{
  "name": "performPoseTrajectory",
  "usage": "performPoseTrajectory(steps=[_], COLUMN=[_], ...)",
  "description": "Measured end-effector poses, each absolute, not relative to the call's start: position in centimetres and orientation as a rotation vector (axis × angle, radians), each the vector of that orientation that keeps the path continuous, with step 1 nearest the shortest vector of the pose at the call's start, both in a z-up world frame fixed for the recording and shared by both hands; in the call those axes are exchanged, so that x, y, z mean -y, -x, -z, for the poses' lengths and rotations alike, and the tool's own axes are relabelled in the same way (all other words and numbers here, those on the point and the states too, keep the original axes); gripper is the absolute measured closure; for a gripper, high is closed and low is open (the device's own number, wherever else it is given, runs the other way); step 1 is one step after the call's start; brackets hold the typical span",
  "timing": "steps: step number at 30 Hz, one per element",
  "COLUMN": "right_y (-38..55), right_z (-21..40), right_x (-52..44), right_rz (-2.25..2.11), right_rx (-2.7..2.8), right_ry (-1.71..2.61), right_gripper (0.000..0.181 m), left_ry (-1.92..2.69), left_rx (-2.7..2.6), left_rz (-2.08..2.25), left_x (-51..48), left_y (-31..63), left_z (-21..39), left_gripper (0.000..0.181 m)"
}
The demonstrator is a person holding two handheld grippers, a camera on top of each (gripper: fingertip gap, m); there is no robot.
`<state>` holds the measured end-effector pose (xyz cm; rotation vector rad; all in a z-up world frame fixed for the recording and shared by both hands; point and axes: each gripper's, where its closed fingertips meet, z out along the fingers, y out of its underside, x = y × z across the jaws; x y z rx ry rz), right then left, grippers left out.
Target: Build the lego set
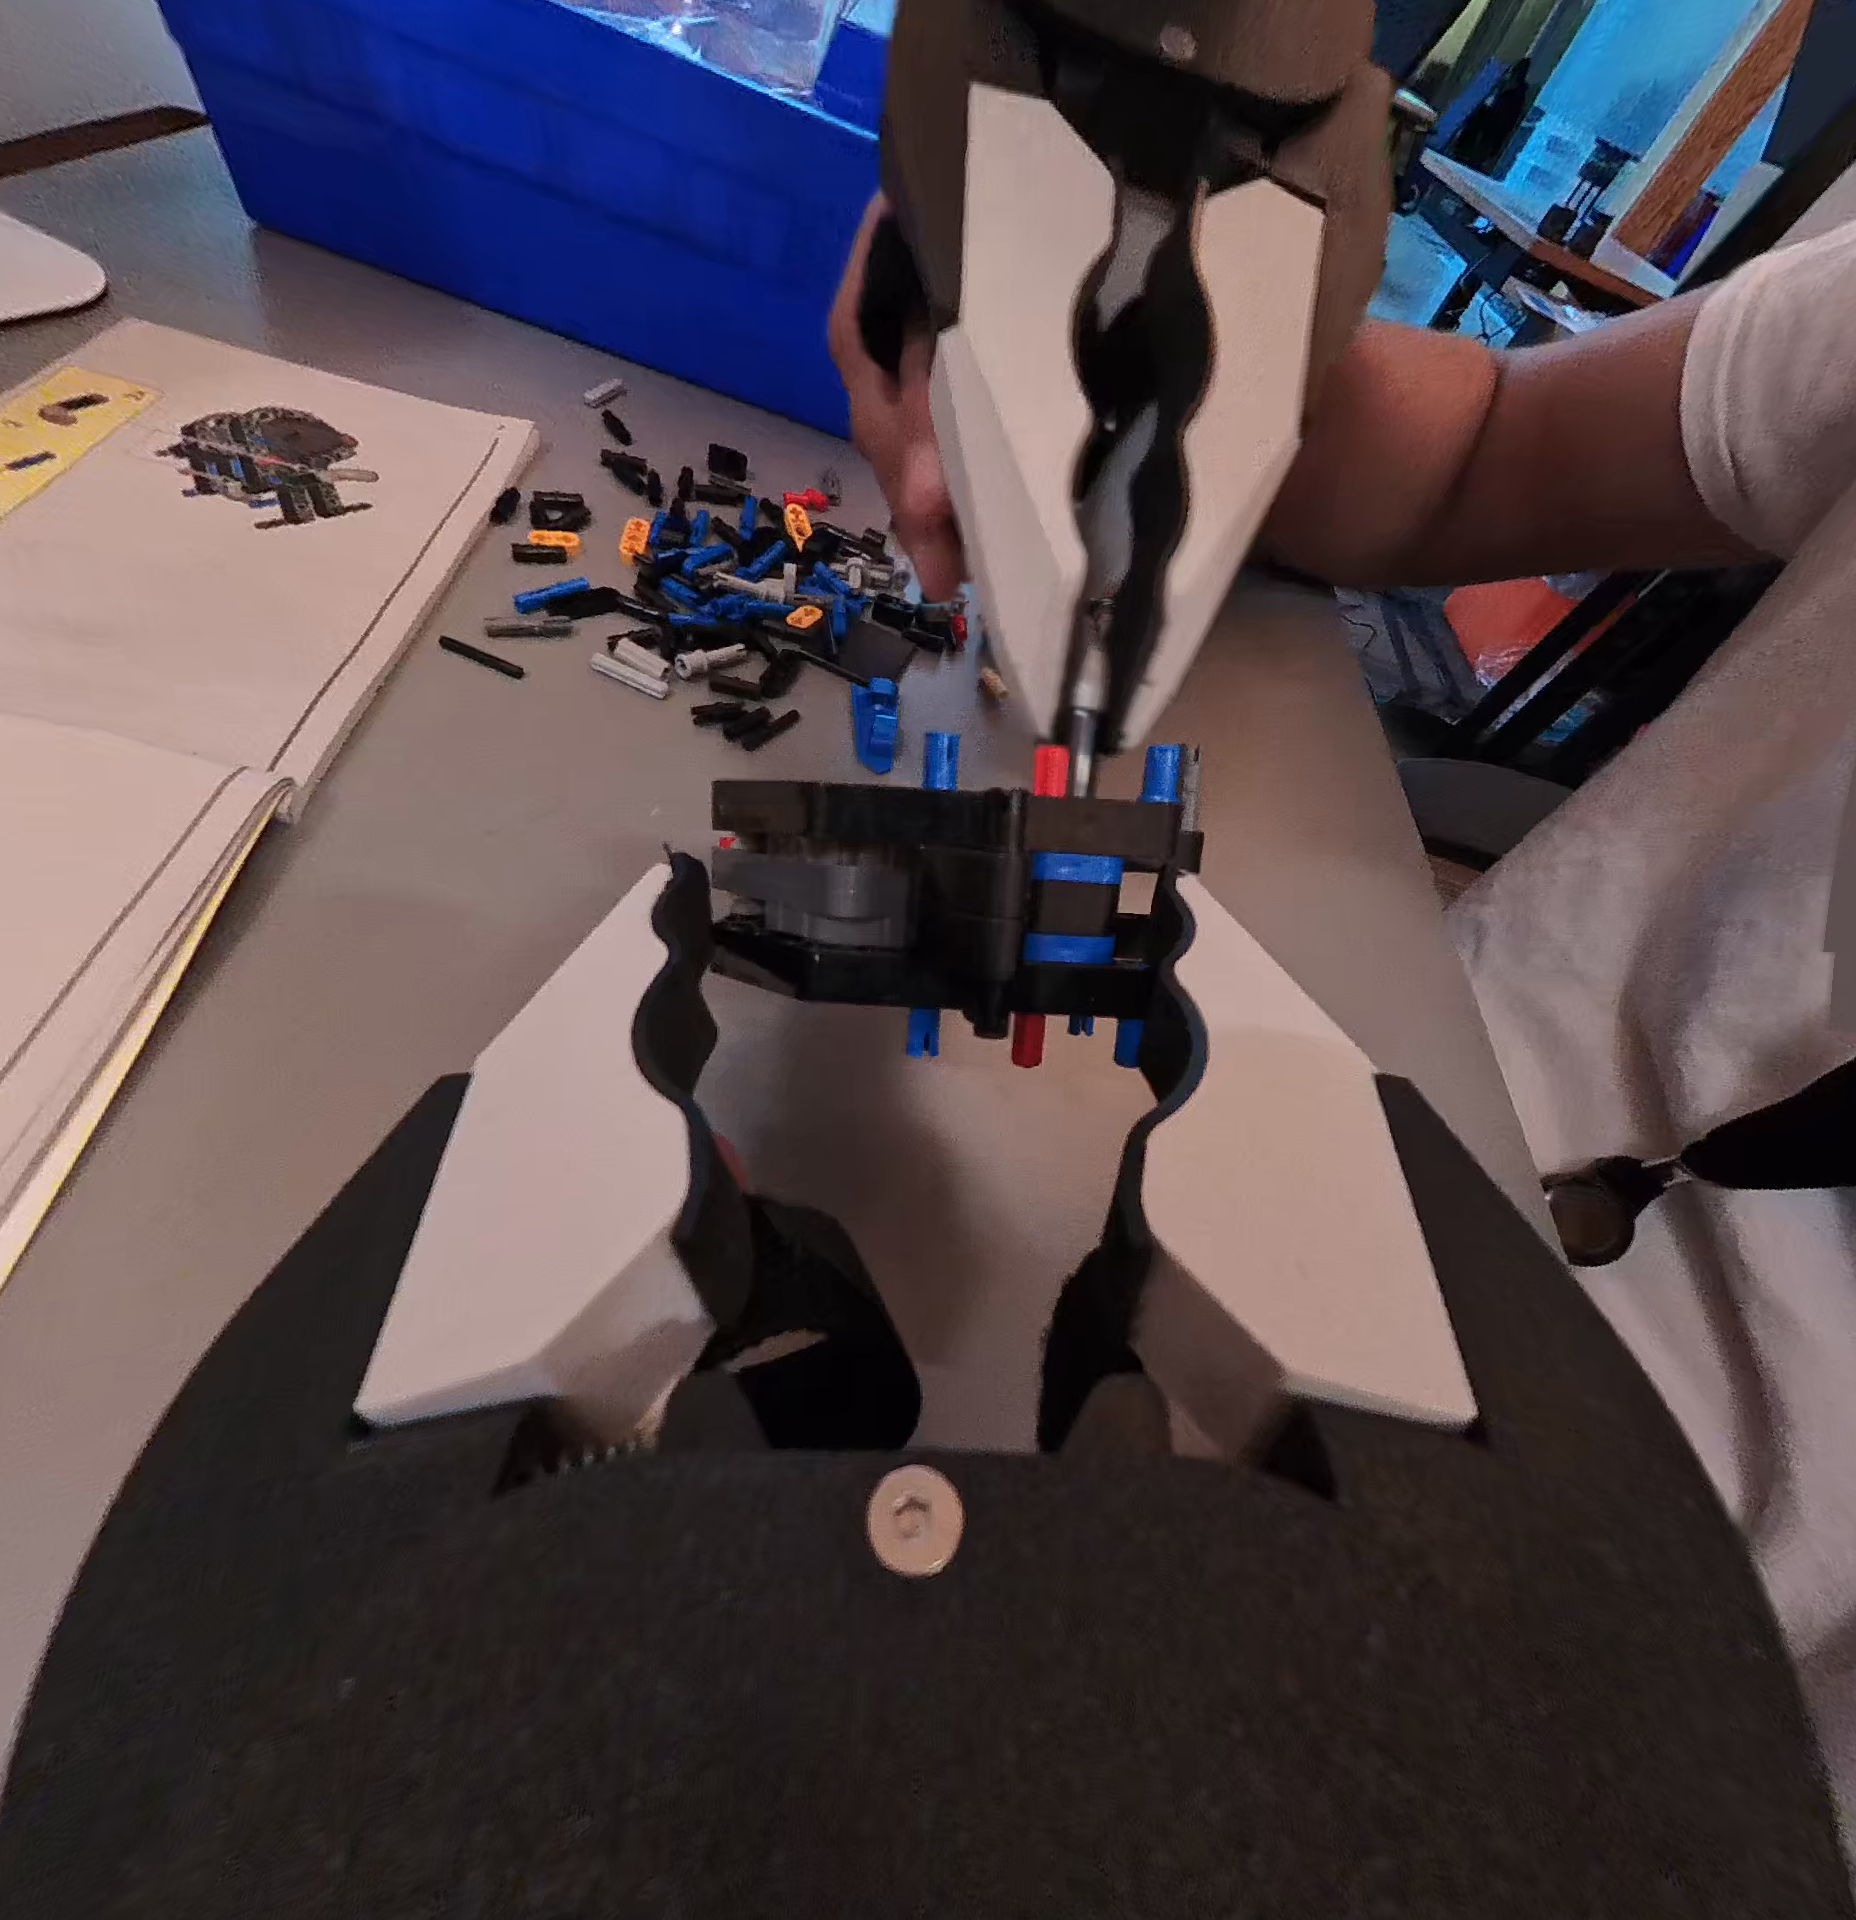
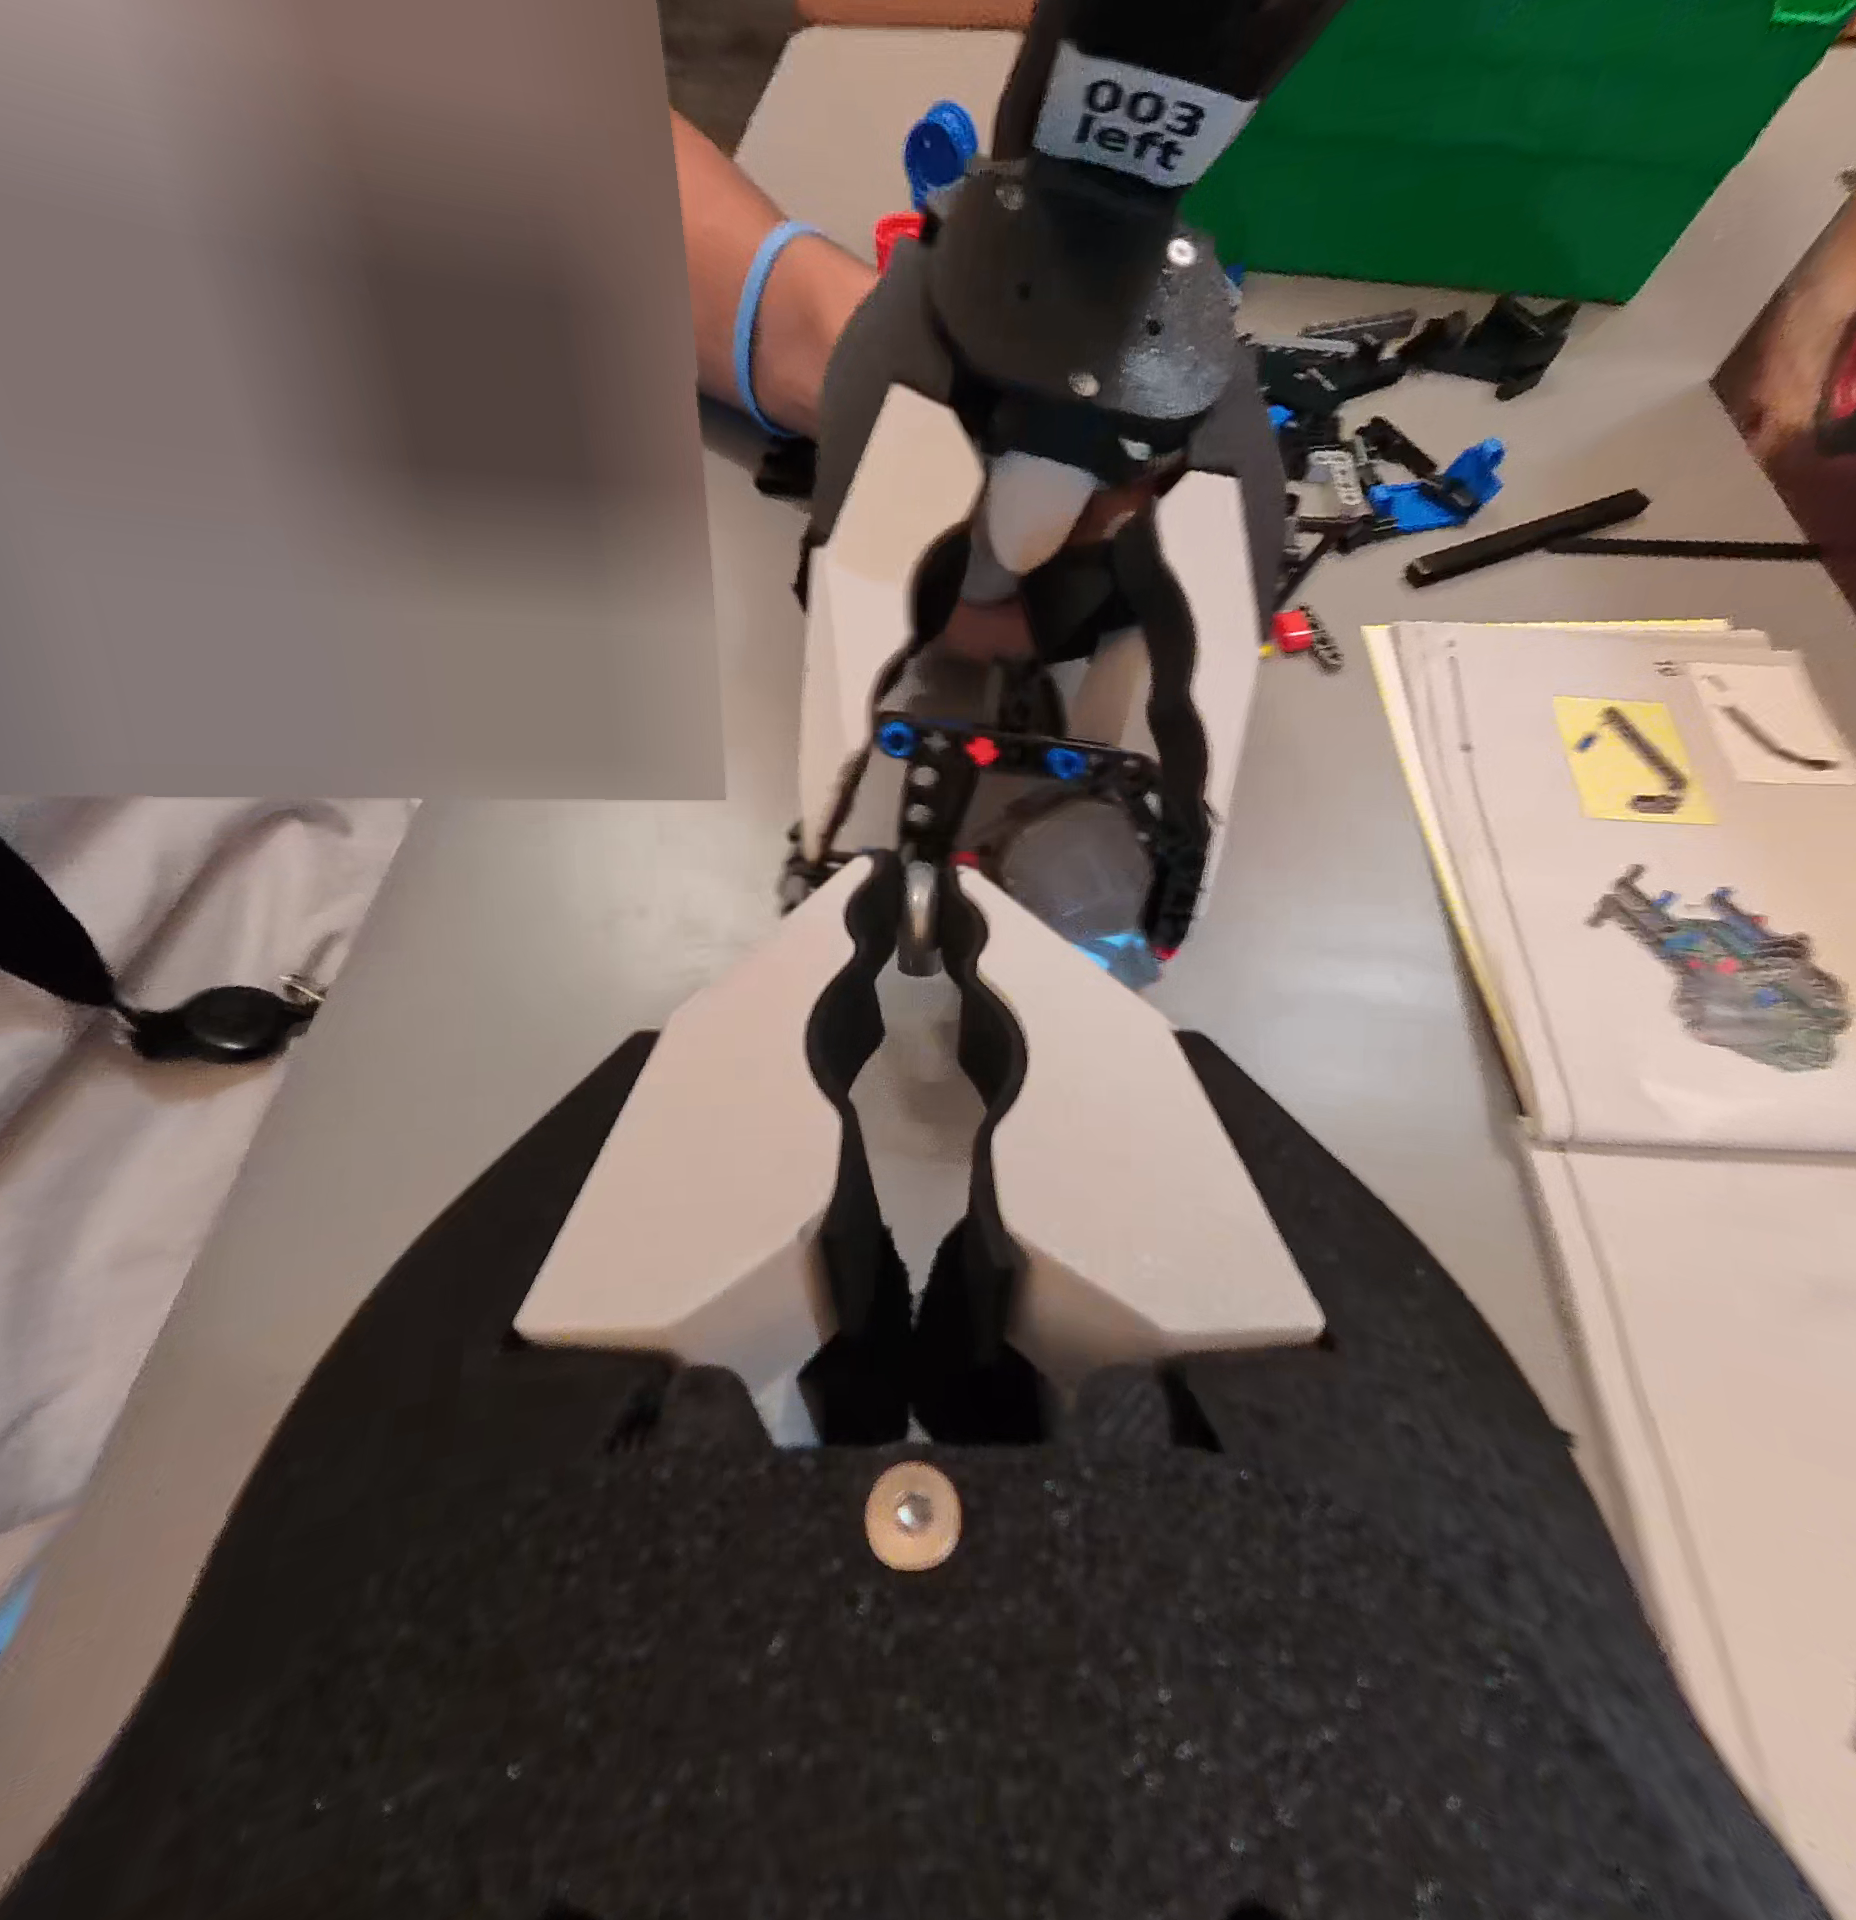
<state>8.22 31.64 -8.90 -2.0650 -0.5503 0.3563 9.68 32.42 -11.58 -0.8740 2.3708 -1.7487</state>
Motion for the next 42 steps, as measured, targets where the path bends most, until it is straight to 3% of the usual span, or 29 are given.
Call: performPoseTrajectory(steps=[13,15,19,26,34,42], right_y=[-7.8,-7.7,-8.3,-8.1,-11.2,-11.5], right_z=[11.6,11.3,10.6,11.7,10.7,11.2], right_x=[-31.5,-31.8,-32.3,-31.7,-30.3,-30.2], right_rz=[-0.417,-0.452,-0.476,-0.467,-0.453,-0.453], right_rx=[0.518,0.472,0.393,0.445,0.407,0.416], right_ry=[2.107,2.074,2.031,2.084,2.066,2.070], right_gripper=[0.174,0.174,0.174,0.175,0.175,0.175], left_ry=[0.949,0.980,1.032,0.934,0.477,0.502], left_rx=[-2.437,-2.401,-2.332,-2.372,-2.302,-2.300], left_rz=[1.693,1.740,1.806,1.591,0.942,0.997], left_x=[-32.3,-32.7,-33.2,-33.0,-32.3,-30.2], left_y=[-9.9,-10.2,-10.8,-10.5,-9.8,-9.3], left_z=[12.8,12.3,11.6,12.5,13.5,13.7], left_gripper=[0.100,0.119,0.120,0.120,0.132,0.129])
